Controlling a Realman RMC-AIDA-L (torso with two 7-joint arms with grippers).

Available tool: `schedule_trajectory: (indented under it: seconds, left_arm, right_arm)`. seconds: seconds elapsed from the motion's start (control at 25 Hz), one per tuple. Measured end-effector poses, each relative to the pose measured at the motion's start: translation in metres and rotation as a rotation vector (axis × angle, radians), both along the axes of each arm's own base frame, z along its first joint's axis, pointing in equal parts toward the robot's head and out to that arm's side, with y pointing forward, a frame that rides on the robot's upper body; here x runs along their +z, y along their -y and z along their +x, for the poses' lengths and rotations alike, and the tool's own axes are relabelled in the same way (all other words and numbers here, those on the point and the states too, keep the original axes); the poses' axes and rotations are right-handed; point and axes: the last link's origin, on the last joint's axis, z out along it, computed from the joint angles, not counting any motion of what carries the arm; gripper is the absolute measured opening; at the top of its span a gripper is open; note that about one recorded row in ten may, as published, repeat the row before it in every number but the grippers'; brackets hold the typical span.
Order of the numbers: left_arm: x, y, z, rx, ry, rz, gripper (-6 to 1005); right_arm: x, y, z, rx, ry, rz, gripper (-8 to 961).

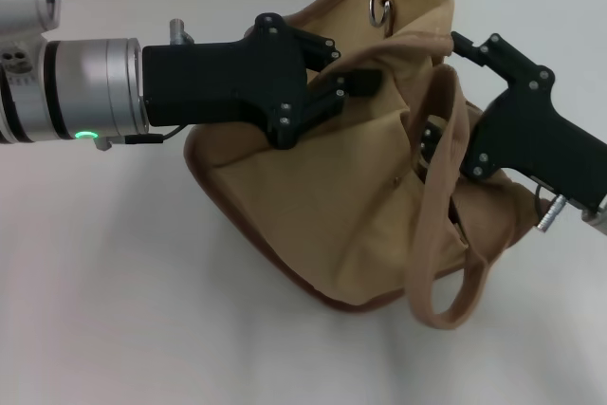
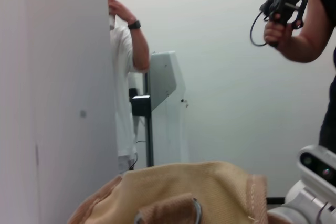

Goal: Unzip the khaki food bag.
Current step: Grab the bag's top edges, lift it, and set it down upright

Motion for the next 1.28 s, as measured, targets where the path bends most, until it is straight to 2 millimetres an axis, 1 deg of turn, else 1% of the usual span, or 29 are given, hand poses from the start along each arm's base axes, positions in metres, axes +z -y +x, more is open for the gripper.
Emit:
schedule_trajectory:
  seconds: [0.24, 0.44, 0.84, 1.28]
  left_arm:
    - [-0.001, 0.004, 0.004, -0.025, 0.018, -0.022, 63]
    - [-0.004, 0.005, 0.003, -0.023, 0.018, -0.031, 63]
    - [-0.007, 0.006, -0.001, -0.023, 0.018, -0.027, 64]
    - [-0.006, 0.006, -0.003, -0.026, 0.016, -0.019, 64]
  right_arm:
    - [-0.008, -0.004, -0.009, 0.016, -0.012, -0.019, 802]
    - [-0.012, -0.005, -0.014, 0.017, -0.025, -0.017, 802]
    - [-0.008, -0.009, -0.015, -0.051, -0.107, 0.035, 801]
    - [-0.008, -0.008, -0.014, -0.066, -0.132, 0.039, 801]
